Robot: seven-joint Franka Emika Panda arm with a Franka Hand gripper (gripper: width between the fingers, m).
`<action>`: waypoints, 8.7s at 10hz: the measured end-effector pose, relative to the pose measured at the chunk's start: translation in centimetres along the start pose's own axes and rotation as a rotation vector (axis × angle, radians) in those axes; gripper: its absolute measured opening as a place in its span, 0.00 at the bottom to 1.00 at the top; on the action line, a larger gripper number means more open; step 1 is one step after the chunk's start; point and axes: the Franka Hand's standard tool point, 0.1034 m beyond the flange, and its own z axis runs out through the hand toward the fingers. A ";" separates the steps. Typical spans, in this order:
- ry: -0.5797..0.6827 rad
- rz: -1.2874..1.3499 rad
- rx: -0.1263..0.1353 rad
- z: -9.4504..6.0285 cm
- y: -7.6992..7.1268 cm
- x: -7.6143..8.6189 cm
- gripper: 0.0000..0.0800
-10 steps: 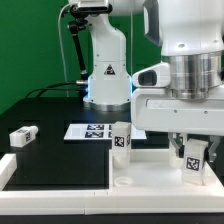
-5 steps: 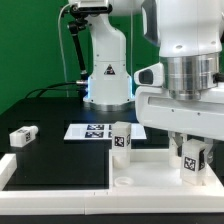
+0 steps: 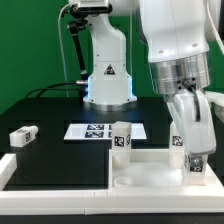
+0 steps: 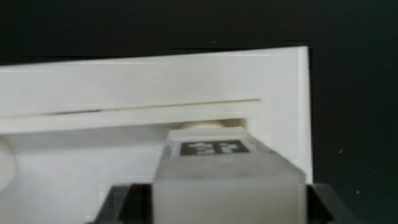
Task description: Assemble square table
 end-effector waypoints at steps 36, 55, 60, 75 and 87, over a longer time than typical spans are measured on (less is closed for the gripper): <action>0.059 -0.725 0.015 -0.3 -0.4 0.4 0.81; 0.046 -0.345 0.030 0.1 0.0 0.8 0.37; -0.037 0.130 0.045 0.2 0.1 0.6 0.37; -0.032 0.102 0.087 -6.1 -0.2 3.6 0.81; 0.058 -0.612 0.083 -7.4 4.9 13.0 0.81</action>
Offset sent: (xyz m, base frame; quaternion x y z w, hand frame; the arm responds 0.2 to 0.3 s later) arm 0.0038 0.0140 0.0078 -0.0131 0.0377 -0.4025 0.9146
